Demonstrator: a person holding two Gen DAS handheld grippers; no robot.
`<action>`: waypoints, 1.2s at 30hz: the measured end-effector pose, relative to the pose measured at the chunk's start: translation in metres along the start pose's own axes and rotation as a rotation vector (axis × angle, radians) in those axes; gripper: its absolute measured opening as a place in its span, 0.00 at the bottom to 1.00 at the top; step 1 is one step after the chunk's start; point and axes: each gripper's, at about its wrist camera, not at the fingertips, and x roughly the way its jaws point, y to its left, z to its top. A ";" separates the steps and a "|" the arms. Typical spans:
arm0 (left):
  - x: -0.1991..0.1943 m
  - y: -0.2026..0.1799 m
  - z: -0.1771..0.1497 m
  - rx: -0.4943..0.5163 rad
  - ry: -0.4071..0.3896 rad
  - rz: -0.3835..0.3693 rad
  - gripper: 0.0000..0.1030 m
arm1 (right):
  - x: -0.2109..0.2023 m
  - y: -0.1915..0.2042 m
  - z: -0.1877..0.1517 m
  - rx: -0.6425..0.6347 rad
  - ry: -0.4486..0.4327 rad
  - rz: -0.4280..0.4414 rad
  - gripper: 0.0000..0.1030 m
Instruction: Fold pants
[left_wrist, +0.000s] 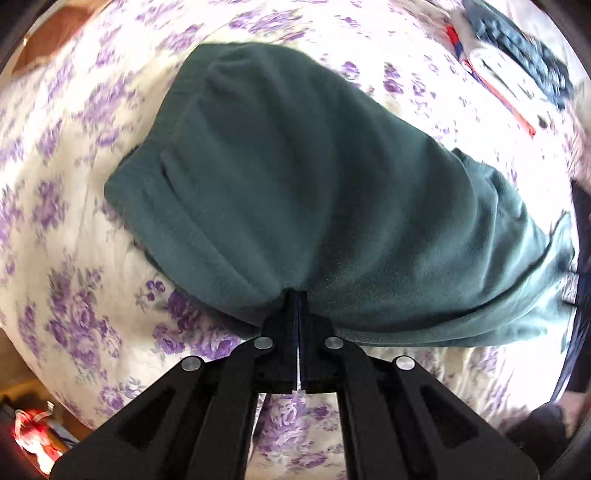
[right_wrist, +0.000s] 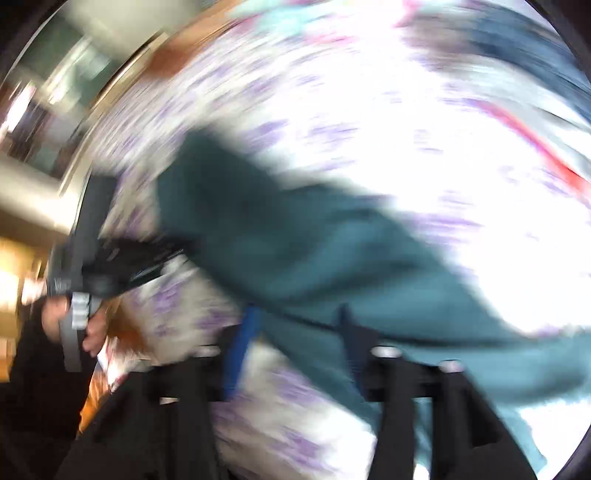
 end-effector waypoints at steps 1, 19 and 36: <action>0.001 -0.002 0.000 0.006 -0.003 0.006 0.01 | -0.015 -0.035 -0.004 0.085 -0.001 -0.049 0.61; 0.009 -0.041 0.006 0.066 -0.034 0.116 0.00 | -0.034 -0.353 0.000 1.035 0.194 -0.335 0.63; 0.004 0.010 0.011 0.085 -0.002 0.044 0.02 | -0.144 -0.263 -0.105 0.980 -0.140 -0.204 0.03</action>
